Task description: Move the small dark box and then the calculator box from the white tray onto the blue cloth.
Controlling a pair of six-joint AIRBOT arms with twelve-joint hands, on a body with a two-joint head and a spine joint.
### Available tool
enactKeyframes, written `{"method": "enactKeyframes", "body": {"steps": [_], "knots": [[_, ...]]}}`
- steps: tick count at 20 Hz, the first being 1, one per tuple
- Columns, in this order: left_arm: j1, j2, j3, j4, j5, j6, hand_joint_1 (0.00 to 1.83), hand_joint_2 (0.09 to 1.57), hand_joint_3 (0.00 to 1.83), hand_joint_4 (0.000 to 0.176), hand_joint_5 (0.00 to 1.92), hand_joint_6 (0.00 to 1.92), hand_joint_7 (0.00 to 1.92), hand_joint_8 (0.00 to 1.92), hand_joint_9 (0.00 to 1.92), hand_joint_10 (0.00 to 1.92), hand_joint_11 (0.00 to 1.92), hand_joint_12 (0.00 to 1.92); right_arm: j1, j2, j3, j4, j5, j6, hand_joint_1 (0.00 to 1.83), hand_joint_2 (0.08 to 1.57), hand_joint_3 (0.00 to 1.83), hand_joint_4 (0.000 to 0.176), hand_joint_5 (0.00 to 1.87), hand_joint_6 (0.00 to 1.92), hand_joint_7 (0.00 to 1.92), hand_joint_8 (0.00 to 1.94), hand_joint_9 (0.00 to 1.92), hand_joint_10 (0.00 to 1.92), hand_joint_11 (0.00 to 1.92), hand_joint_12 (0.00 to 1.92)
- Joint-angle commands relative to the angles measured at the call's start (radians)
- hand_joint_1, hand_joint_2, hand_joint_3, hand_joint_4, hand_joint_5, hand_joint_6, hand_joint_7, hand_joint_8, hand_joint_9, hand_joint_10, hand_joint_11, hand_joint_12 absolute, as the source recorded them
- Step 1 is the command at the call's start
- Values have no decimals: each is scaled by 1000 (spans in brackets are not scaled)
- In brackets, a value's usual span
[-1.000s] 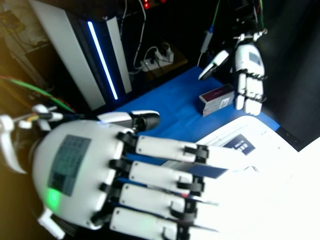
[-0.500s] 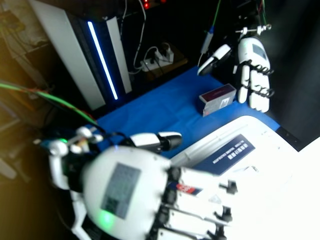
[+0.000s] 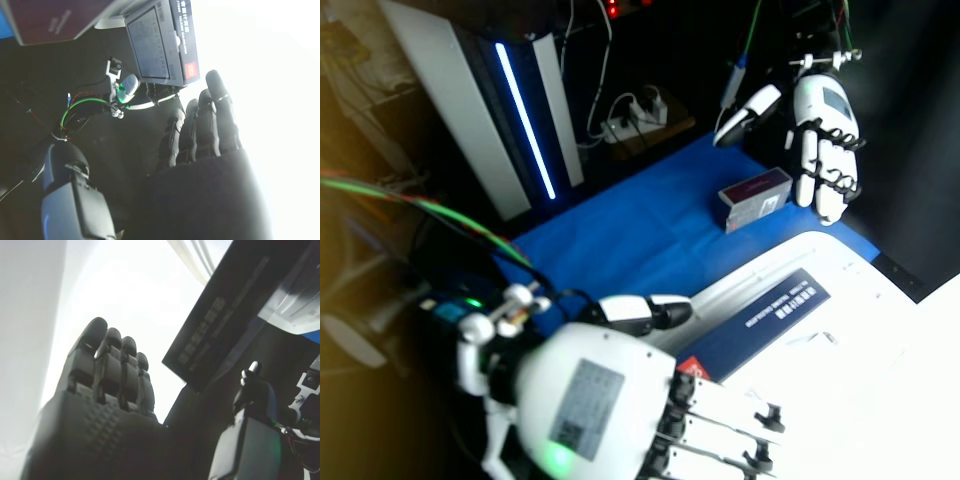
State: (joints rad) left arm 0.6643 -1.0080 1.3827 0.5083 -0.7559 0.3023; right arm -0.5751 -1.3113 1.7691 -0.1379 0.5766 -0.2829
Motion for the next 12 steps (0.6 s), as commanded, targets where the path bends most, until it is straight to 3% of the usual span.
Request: {"method": "enactKeyframes", "body": {"steps": [1, 3, 4, 5, 6, 7, 8, 9, 10, 12], "knots": [[-17, -2, 1, -44, -106, -3, 319, 891, 0, 72, 0, 0, 3, 1, 45, 9, 0, 925, 5, -5, 15, 30, 109, 23, 721, 754, 1, 36, 195, 0, 259, 1, 221, 5, 0, 937], [-19, -2, 1, -44, -109, -3, 339, 879, 0, 80, 0, 0, 11, 1, 54, 8, 0, 959, -1, -14, 21, 30, 109, 26, 742, 756, 0, 42, 204, 2, 266, 2, 220, 3, 0, 877], [-19, -3, 1, -44, -110, -3, 339, 875, 0, 75, 0, 0, 20, 1, 62, 8, 0, 993, -1, -17, 24, 31, 109, 26, 739, 754, 0, 37, 203, 0, 274, 2, 221, 2, 0, 841], [-19, -4, 2, -44, -110, -3, 364, 875, 0, 78, 0, 0, 16, 0, 53, 3, 0, 947, -1, -18, 25, 31, 109, 26, 792, 757, 0, 9, 292, 0, 366, 4, 320, 15, 0, 998], [-19, -7, 3, -44, -110, -3, 360, 868, 0, 80, 0, 0, 14, 0, 52, 2, 0, 937, -1, -17, 25, 30, 109, 26, 890, 799, 2, 0, 458, 10, 615, 33, 545, 61, 105, 1089], [-19, -8, 4, -44, -110, -3, 380, 859, 0, 84, 0, 0, 13, 0, 45, 0, 0, 898, -1, -17, 25, 29, 110, 26, 1118, 943, 13, 0, 768, 36, 1060, 80, 1041, 165, 590, 1133], [-19, -10, 5, -44, -109, -3, 359, 866, 0, 67, 0, 0, 25, 1, 56, 3, 0, 933, -1, -17, 25, 28, 110, 27, 1257, 1028, 4, 0, 914, 694, 1292, 382, 1300, 154, 885, 1151], [-19, -10, 6, -45, -108, -3, 346, 878, 2, 67, 0, 0, 13, 1, 41, 3, 0, 880, -1, -17, 24, 27, 110, 30, 1285, 1034, 7, 0, 1040, 681, 1270, 618, 1386, 184, 996, 1253], [-19, -12, 8, -45, -105, -3, 350, 879, 2, 61, 0, 0, 24, 5, 49, 7, 0, 872, -1, -17, 23, 23, 111, 37, 1281, 1046, 0, 0, 1051, 712, 1240, 699, 1403, 222, 1002, 1336], [-19, -16, 11, -47, -98, -3, 357, 875, 0, 79, 0, 0, 1, 1, 40, 1, 0, 770, 3, -14, 15, 5, 112, 53, 1283, 1046, 4, 0, 1054, 702, 1232, 740, 1302, 565, 1023, 1406]]}}
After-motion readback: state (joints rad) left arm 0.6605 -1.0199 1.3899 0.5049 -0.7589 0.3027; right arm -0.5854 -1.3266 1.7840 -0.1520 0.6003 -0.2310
